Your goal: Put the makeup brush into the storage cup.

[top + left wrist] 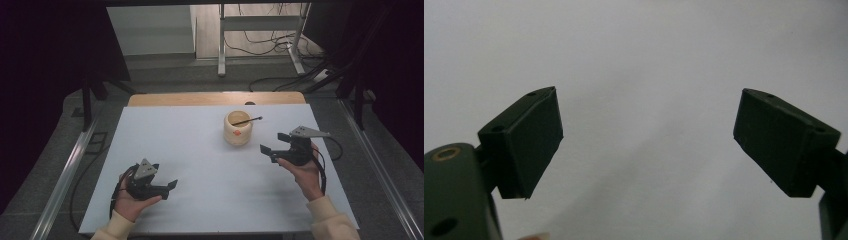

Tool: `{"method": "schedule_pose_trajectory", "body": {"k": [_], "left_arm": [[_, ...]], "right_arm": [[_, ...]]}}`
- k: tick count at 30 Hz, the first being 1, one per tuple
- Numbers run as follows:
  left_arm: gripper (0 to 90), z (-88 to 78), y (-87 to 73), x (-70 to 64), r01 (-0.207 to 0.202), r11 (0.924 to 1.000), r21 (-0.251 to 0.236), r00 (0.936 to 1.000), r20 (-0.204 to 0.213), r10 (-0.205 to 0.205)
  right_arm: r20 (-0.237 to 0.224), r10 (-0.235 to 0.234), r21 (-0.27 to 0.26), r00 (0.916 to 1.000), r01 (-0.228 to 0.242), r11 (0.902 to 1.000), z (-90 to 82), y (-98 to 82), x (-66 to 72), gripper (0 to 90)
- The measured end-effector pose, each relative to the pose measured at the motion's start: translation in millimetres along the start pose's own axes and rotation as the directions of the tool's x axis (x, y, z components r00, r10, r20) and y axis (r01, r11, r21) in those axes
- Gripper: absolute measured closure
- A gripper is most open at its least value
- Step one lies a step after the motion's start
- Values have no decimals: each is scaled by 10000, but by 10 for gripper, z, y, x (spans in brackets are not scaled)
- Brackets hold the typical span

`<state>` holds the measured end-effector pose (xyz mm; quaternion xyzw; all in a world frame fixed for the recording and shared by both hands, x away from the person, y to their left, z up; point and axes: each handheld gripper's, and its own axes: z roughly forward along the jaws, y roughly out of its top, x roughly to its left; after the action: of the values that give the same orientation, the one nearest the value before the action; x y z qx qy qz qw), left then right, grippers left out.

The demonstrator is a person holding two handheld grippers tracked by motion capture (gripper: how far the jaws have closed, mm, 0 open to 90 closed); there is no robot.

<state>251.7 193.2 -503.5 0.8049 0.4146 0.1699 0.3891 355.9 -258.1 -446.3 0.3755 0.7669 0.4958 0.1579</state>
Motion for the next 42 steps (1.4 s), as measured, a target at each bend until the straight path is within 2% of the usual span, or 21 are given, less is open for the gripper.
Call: {"method": "schedule_pose_trajectory", "body": {"k": [4, 9, 12, 19, 28, 42], "left_arm": [[127, 8, -1, -5, -34, 10000, 25, 10000, 5, 34], [127, 7, 1, -9, -79, 10000, 25, 10000, 10, 79], [126, 3, 1, -6, -61, 10000, -1, 10000, 1, 61], [126, 6, -7, 20, 8, 10000, -6, 10000, -28, -8], [122, 11, -16, 36, 5, 10000, -1, 10000, -90, -5], [117, 12, -29, 67, 42, 10000, -24, 9998, -183, -42]], "right_arm": [[162, -323, 477, 9993, 315, 9984, -60, -142, 17, 111], [218, -407, 997, 9989, 384, 9943, -111, -317, -10, 111], [447, -504, 1248, 9977, 445, 9912, -146, -421, -35, 111], [694, -298, 1477, 9971, 193, 9888, -222, -620, -78, 118], [678, -680, 1778, 9954, 550, 9825, -143, -658, -30, 118], [679, -791, 1781, 9946, 660, 9818, -141, -661, -21, 115]]}}
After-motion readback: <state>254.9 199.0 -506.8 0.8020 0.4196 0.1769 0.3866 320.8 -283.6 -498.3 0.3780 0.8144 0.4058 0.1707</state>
